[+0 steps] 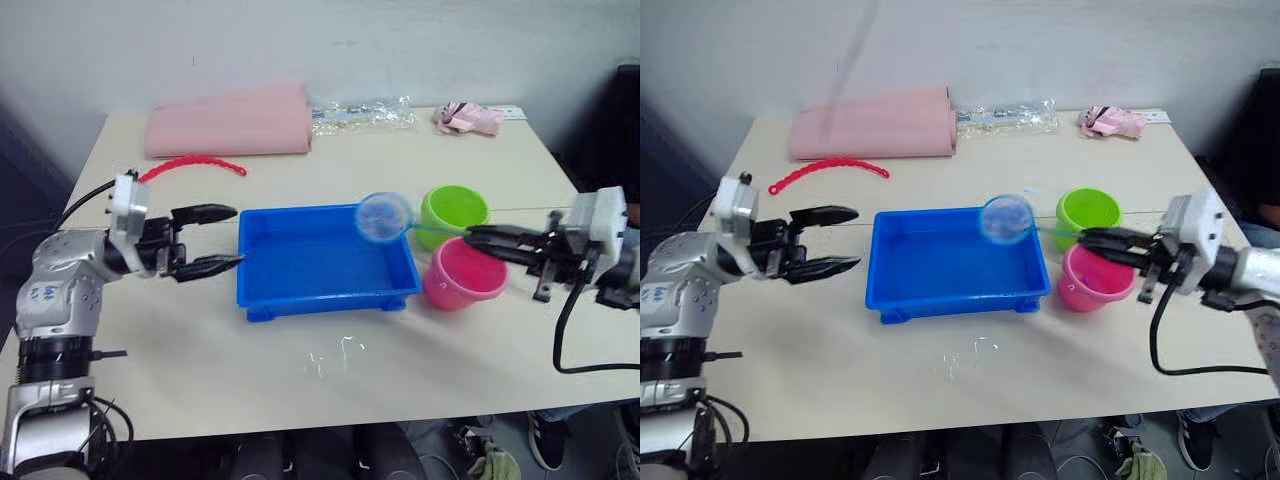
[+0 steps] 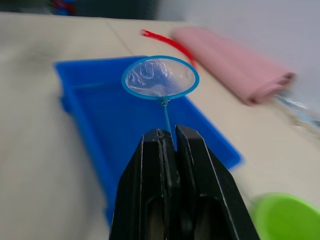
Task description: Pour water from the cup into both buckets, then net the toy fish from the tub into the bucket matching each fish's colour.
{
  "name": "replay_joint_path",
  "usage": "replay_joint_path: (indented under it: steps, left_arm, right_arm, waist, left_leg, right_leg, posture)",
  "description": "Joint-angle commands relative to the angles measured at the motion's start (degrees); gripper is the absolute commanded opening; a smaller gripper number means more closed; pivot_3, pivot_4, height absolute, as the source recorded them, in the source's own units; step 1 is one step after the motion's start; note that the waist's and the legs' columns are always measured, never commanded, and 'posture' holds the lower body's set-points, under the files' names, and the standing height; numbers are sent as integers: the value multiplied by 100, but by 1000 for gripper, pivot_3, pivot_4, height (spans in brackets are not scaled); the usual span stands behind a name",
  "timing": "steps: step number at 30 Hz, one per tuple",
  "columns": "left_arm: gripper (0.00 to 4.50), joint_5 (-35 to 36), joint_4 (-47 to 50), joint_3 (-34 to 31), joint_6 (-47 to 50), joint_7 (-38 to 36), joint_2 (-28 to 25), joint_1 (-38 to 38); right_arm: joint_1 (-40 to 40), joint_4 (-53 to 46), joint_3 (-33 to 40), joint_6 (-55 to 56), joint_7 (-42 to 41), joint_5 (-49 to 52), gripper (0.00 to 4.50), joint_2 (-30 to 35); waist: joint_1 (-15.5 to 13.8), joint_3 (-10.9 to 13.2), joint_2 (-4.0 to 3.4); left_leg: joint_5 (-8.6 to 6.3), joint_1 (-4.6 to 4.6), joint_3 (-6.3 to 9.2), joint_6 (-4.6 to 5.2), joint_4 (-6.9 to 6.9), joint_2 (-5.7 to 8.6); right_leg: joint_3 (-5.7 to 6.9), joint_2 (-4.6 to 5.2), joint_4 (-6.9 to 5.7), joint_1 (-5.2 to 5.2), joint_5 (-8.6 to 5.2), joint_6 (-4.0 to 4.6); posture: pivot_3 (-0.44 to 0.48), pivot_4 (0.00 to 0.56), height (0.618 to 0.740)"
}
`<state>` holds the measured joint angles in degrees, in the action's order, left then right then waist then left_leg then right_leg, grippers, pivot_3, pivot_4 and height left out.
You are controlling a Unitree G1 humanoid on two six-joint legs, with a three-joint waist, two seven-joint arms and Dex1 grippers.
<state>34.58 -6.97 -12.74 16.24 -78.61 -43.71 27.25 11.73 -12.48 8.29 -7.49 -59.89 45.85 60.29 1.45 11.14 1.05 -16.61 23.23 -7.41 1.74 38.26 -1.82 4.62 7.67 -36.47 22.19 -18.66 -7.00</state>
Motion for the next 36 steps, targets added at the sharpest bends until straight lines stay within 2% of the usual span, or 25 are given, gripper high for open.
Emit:
replay_joint_path:
  steps: [1,4,11,19,23,25,26,30,32,33,34,36]
  left_arm:
    - [4457,343,975,-477,-256,-774,-451,-889]
    - [4457,626,1707,-688,204,-588,-534,-1615]
    - [4457,525,2549,-737,165,-377,-471,-2802]
    - [4457,514,2861,-827,150,-80,-419,-3361]
    - [4457,488,2782,-847,90,2,-466,-3404]
    - [4500,446,2675,-894,33,-28,-501,-3422]
    - [4500,445,2689,-923,24,-34,-514,-3446]
    - [4500,351,2757,-927,0,-45,-614,-3523]
    - [4500,178,2737,-1006,-65,106,-626,-3602]
    - [4500,54,2705,-1077,-125,266,-585,-3643]
    - [4500,-139,2671,-1119,-224,421,-562,-3693]
    - [4500,-420,2686,-1163,-402,689,-462,-3799]
  right_arm:
    - [-283,-769,-755,-228,-544,-73,0,-443]
    - [-318,-327,-1520,840,-1196,-1272,0,-816]
    - [-237,1080,-2404,1732,-1410,-2291,0,-1994]
    - [293,2713,-2672,2658,-1148,-3106,0,-3047]
    - [471,3034,-2554,2724,-1198,-3102,0,-3228]
    - [467,2975,-2493,2891,-1313,-3102,829,-3116]
    - [406,2736,-2398,2738,-1407,-2933,1013,-2978]
    - [180,2034,-2156,2272,-1815,-2469,2669,-2440]
    - [-26,1580,-1861,2000,-1991,-2227,3681,-1942]
    - [-138,1388,-1707,1990,-2150,-2131,3866,-1661]
    - [-251,1219,-1549,1947,-2298,-2028,4261,-1383]
    - [-444,981,-1084,1801,-2328,-1771,4398,-1037]
  waist:
    - [0,0,0]
    - [2,-3,5]
    - [9,-4,6]
    - [25,-8,12]
    - [31,-7,12]
    - [28,-7,11]
    - [26,-7,11]
    - [20,-7,11]
    - [21,-7,11]
    - [23,-7,11]
    - [16,-5,8]
    - [18,-6,8]
  left_leg:
    - [-1,0,1,-2,-2,0]
    - [-2,1,-1,-3,-7,2]
    - [-6,-1,-6,-3,-3,3]
    - [-6,-5,-3,-15,-9,0]
    - [-6,-6,-3,-19,-9,-2]
    - [-6,-6,-2,-20,-10,-2]
    - [-6,-6,-2,-21,-10,-2]
    - [-7,-5,-1,-22,-11,-2]
    - [-7,-5,-1,-22,-11,-1]
    - [-7,-5,-2,-22,-12,-1]
    - [-7,-5,-2,-22,-12,-1]
    - [-8,-4,-1,-21,-14,0]
  right_leg:
    - [0,0,1,1,0,0]
    - [-1,3,4,4,-1,1]
    - [-6,4,16,6,-1,1]
    - [-6,3,2,14,-3,13]
    - [-7,3,-1,16,-5,15]
    - [-6,3,-1,17,-6,17]
    - [-5,3,-1,17,-6,18]
    - [-5,5,-1,17,-7,19]
    - [-4,5,0,16,-7,19]
    - [-5,5,1,16,-7,19]
    - [-5,5,1,16,-7,19]
    - [-4,12,3,16,-7,19]
  posture:
    - [0,150,740]
    - [0,150,740]
    - [0,150,740]
    - [0,150,740]
    - [0,150,740]
    - [0,150,740]
    - [0,150,740]
    - [0,150,740]
    - [0,150,740]
    - [0,150,740]
    - [0,150,740]
    - [0,150,740]
